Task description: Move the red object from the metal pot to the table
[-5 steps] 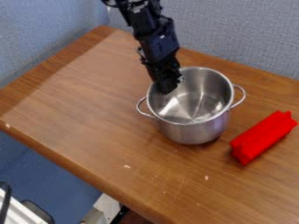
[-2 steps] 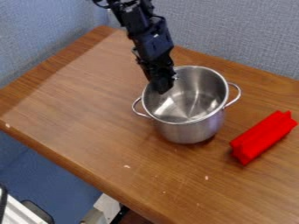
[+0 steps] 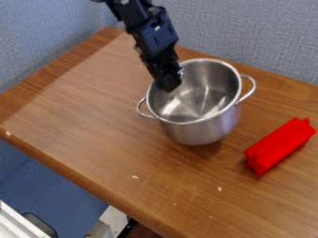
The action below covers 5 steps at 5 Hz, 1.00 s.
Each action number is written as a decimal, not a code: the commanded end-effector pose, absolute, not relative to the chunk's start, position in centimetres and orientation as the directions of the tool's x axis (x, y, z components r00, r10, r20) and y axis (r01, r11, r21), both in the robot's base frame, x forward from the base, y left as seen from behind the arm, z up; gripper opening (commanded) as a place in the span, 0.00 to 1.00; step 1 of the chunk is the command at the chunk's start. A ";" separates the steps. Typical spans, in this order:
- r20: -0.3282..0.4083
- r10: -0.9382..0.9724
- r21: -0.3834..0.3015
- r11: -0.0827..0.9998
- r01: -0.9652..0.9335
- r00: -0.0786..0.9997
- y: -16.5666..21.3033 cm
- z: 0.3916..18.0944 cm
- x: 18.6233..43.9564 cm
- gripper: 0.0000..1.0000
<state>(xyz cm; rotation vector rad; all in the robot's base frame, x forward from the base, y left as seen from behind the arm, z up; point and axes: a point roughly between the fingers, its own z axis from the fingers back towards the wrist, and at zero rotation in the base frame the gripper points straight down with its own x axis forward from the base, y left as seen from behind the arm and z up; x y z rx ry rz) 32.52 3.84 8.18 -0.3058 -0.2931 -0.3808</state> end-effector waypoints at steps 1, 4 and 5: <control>0.423 -0.305 -0.201 0.886 0.417 0.853 3.3 11.7 32.4 0.00; 0.427 -0.451 -0.208 0.795 0.570 0.784 -1.8 10.2 29.0 0.00; 0.418 -0.486 -0.236 0.758 0.608 0.767 -3.9 7.9 28.5 0.00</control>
